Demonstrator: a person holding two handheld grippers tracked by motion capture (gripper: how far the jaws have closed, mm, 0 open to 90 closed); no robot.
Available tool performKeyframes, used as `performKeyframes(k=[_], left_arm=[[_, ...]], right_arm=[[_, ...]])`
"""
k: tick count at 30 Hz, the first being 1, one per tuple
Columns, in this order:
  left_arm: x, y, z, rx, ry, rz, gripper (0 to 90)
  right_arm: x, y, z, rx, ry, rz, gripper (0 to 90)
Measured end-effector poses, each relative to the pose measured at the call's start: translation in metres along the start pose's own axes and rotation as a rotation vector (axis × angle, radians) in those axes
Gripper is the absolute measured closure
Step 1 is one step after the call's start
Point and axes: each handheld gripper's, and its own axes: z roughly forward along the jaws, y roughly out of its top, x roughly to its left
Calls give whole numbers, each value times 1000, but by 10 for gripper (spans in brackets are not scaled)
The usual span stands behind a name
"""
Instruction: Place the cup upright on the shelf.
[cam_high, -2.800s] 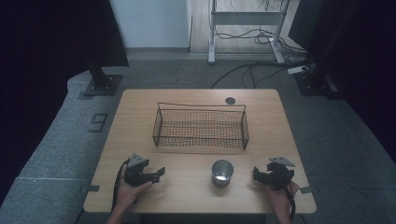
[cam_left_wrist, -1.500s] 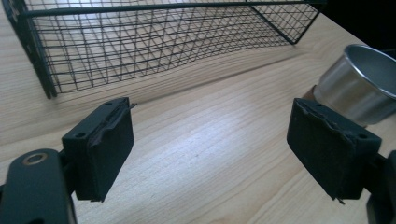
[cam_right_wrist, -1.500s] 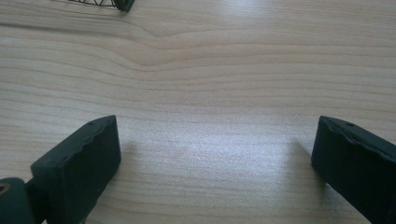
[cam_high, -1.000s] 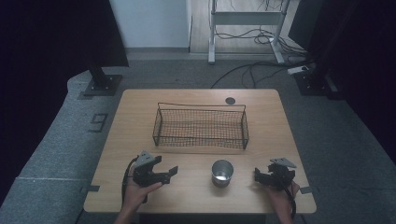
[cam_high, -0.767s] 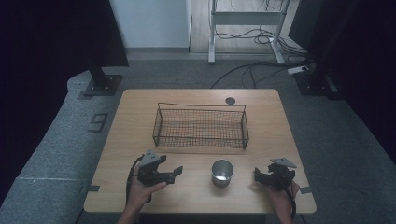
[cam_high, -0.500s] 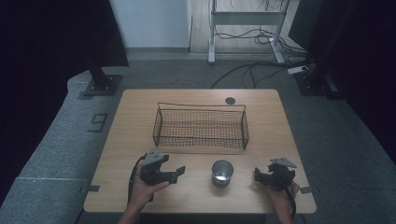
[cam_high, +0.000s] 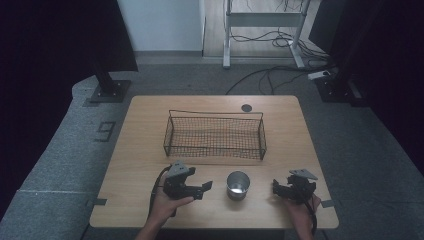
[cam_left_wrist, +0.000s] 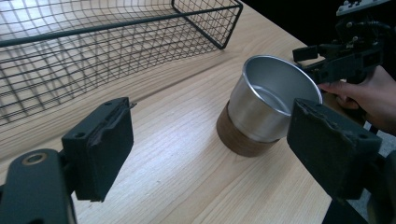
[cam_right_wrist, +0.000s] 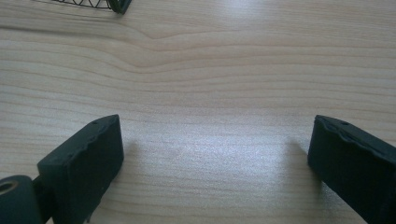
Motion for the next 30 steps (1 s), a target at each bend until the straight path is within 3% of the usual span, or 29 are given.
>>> performKeyframes(k=[10,30], left_arm=[[-4,2,7,12,11,15,152],[-26,9,36,49,-13,62,150]], right_arm=[[0,0,0,-1,0,1,36],[0,0,0,-2,-1,2,40]])
